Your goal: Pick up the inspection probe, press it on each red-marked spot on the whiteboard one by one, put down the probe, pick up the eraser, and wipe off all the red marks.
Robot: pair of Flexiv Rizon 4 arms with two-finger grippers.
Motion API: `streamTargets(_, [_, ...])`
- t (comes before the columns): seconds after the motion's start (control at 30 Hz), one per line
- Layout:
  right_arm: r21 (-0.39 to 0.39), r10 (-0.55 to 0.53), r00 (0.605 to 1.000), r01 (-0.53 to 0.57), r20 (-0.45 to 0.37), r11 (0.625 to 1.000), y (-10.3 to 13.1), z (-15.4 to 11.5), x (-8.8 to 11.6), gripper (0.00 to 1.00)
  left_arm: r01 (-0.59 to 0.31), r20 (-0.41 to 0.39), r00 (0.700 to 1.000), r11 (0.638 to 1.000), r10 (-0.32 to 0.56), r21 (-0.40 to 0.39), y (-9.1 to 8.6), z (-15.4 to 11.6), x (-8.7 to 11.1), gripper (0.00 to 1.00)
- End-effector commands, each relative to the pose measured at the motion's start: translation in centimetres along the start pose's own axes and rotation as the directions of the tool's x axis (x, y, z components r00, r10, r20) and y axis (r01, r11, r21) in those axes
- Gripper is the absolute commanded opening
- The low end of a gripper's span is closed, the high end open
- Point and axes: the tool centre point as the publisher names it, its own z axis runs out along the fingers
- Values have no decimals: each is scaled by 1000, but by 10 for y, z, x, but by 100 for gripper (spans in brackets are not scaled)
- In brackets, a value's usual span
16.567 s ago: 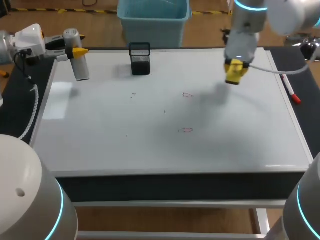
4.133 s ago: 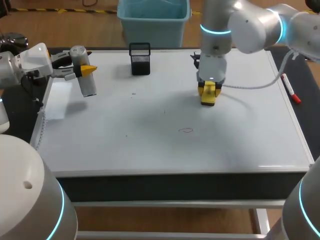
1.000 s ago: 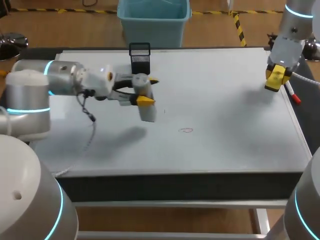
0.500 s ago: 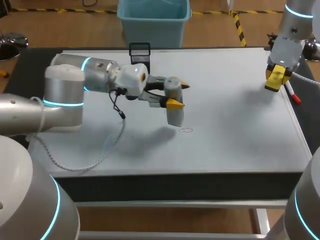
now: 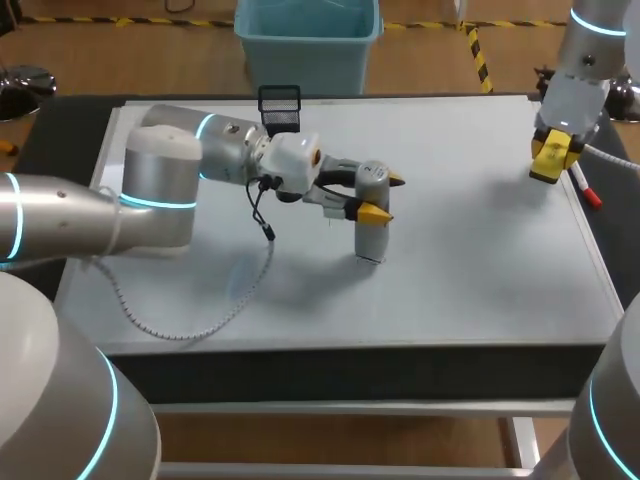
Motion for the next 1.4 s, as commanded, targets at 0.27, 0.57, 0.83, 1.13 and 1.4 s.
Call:
streamTargets(0.27, [0,-2,1000,2,-3,1000,-1,0,0,0,30,10,999,999,-30,-28,4,2,-3,0])
streamTargets(0.57, [0,-2,1000,2,-3,1000,-1,0,0,0,62,20,998,998,-62,-11,10,-1,-7,0])
streamTargets(0.83, [0,-2,1000,2,-3,1000,-1,0,0,0,86,29,996,996,-86,-4,18,-3,-10,0])
streamTargets(1.13, [0,-2,1000,2,-3,1000,-1,0,0,0,83,31,996,997,-83,-4,21,-3,-11,0])
streamTargets(1.4, [0,-2,1000,2,-3,1000,-1,0,0,0,92,35,995,996,-92,-5,25,-4,-12,0])
